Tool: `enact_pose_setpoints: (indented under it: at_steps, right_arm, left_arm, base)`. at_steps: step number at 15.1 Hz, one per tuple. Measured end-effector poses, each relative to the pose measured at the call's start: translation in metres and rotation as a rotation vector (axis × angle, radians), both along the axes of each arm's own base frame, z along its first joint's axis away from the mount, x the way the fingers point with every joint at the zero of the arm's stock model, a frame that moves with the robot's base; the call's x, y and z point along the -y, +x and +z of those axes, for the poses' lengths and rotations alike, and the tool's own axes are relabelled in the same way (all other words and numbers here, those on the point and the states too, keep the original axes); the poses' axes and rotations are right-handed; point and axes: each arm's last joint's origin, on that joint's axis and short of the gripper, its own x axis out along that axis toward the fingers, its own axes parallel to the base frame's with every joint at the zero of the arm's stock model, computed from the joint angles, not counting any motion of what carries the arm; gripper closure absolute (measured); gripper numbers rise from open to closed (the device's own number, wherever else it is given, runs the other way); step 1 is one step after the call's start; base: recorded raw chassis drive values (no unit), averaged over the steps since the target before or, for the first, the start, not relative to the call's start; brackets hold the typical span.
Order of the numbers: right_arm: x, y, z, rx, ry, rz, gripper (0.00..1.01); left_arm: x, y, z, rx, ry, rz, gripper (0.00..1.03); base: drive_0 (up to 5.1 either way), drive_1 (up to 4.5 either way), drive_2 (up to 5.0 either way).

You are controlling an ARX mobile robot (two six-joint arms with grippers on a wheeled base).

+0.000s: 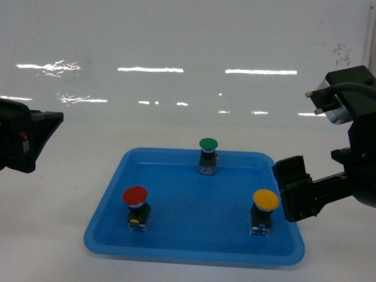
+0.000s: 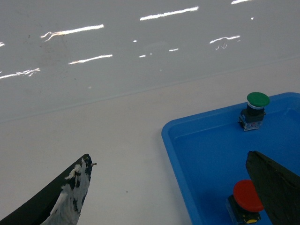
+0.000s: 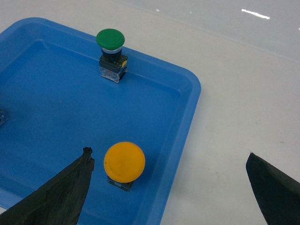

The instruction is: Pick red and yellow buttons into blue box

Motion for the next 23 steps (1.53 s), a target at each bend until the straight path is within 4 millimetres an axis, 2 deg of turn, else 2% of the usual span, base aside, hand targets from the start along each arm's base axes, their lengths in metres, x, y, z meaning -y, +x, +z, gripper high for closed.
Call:
enact_pose_setpoints:
  at_steps: [8,12,16,23]
  right_arm:
    - [-0.016,0.017,-0.042,-0.071,0.045,0.045,0.03]
    - [-0.018,0.021,-0.065,-0.084,0.077,0.042,0.03]
    - [-0.019,0.025,-0.077,-0.095,0.084,0.043,0.03]
    - [-0.023,0.034,-0.086,-0.099,0.091,0.049,0.03]
  left_arm:
    - [0.000,0.000,0.000,0.000,0.000,0.000,0.05]
    - [0.000,0.000,0.000,0.000,0.000,0.000,0.05]
    - [0.000,0.000,0.000,0.000,0.000,0.000,0.05]
    - [0.000,0.000,0.000,0.000,0.000,0.000,0.05]
  base:
    - [0.0,0.00,0.0]
    - [0.0,0.00,0.0]
    - [0.0,0.00,0.0]
    - [0.0,0.00,0.0]
